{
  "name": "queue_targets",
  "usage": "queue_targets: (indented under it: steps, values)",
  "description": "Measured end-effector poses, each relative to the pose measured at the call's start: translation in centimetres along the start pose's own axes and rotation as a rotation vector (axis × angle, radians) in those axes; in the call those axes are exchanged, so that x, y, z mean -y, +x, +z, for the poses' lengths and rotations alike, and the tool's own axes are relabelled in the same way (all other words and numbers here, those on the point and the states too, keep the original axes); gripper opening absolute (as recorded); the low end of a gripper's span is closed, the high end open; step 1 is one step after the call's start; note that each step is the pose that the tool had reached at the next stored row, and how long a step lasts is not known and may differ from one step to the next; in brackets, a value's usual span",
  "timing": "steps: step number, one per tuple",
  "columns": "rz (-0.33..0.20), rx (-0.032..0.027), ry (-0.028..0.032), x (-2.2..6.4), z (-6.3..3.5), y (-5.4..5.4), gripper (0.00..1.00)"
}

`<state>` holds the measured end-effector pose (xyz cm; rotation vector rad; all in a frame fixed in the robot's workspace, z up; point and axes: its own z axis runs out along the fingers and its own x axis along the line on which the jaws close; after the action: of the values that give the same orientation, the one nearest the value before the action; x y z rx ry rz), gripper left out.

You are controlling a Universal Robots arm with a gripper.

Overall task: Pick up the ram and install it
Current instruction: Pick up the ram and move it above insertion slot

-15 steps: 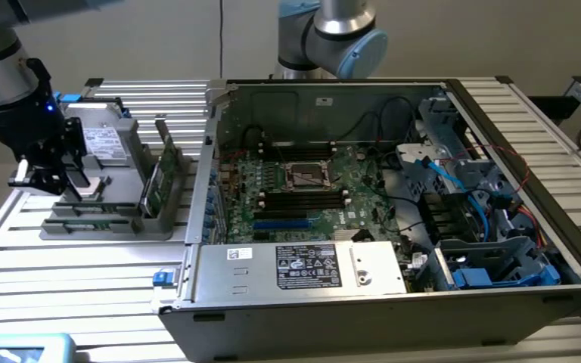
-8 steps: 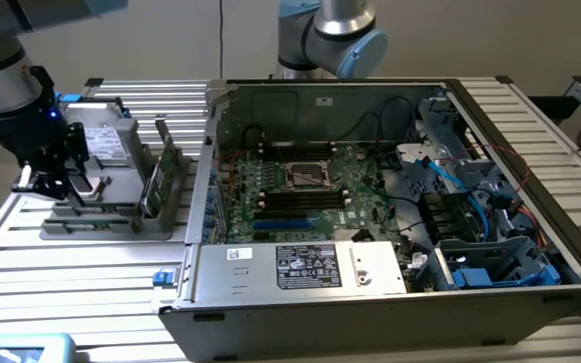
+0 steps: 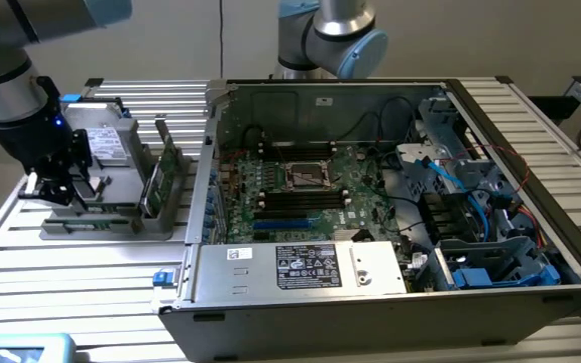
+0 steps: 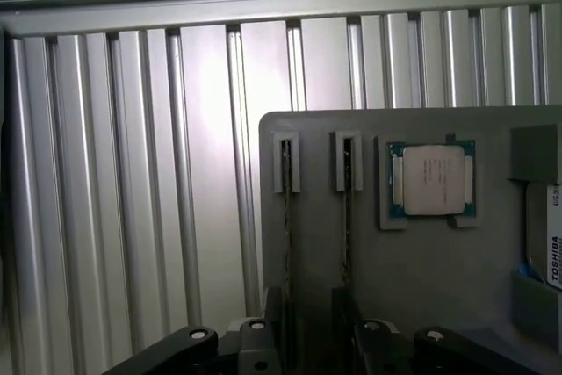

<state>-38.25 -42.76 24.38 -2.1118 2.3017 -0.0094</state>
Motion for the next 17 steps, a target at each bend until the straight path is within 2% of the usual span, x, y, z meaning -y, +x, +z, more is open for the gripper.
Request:
queue_targets:
  steps: [10, 17]
  values:
    - [0.000, -0.0008, 0.0002, 0.20, 1.69, 0.1, 0.36]
    - [0.000, -0.0008, 0.0002, 0.51, 2.16, 0.6, 0.36]
